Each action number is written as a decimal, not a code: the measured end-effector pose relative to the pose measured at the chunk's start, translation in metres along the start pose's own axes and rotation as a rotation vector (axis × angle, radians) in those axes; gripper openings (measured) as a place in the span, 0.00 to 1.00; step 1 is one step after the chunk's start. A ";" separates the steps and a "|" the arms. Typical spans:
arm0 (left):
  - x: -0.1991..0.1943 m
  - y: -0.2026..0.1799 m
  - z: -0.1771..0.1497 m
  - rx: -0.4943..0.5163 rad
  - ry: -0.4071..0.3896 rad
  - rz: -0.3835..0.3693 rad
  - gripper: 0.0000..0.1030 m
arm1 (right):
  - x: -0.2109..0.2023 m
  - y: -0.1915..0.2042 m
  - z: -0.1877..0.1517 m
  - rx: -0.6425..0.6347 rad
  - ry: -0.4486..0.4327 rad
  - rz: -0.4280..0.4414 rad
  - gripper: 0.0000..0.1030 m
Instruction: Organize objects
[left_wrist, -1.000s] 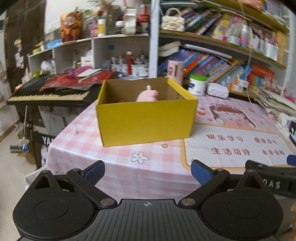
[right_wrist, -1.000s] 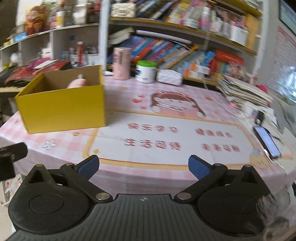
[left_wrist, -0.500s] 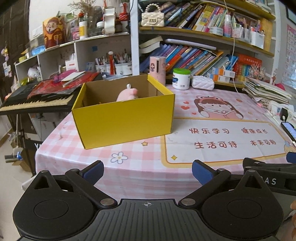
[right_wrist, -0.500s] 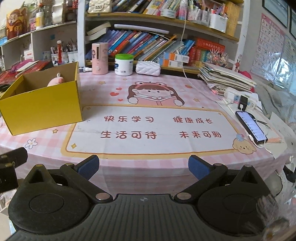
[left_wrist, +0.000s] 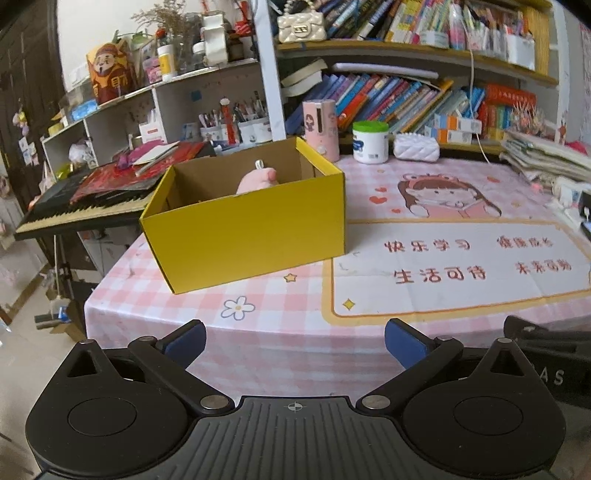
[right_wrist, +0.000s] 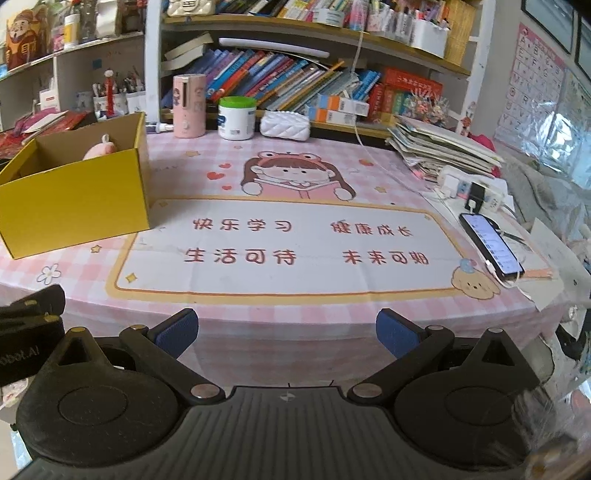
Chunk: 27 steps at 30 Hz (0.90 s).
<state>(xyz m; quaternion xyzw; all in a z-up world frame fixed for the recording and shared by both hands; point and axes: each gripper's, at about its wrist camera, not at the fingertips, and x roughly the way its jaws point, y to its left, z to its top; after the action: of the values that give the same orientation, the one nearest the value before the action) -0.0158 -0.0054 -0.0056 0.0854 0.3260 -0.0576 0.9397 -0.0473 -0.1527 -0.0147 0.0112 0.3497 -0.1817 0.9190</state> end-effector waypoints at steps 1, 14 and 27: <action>0.000 -0.003 0.000 0.010 0.002 0.001 1.00 | 0.001 -0.002 0.000 0.005 0.003 -0.008 1.00; -0.001 -0.018 -0.002 0.060 0.008 0.005 1.00 | 0.003 -0.013 -0.005 0.044 0.027 -0.067 1.00; 0.001 -0.014 -0.002 0.042 0.025 0.015 1.00 | 0.003 -0.008 -0.005 0.027 0.023 -0.064 1.00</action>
<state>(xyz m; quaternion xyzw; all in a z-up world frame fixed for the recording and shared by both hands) -0.0185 -0.0184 -0.0094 0.1084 0.3361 -0.0565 0.9339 -0.0511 -0.1609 -0.0194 0.0144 0.3579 -0.2155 0.9084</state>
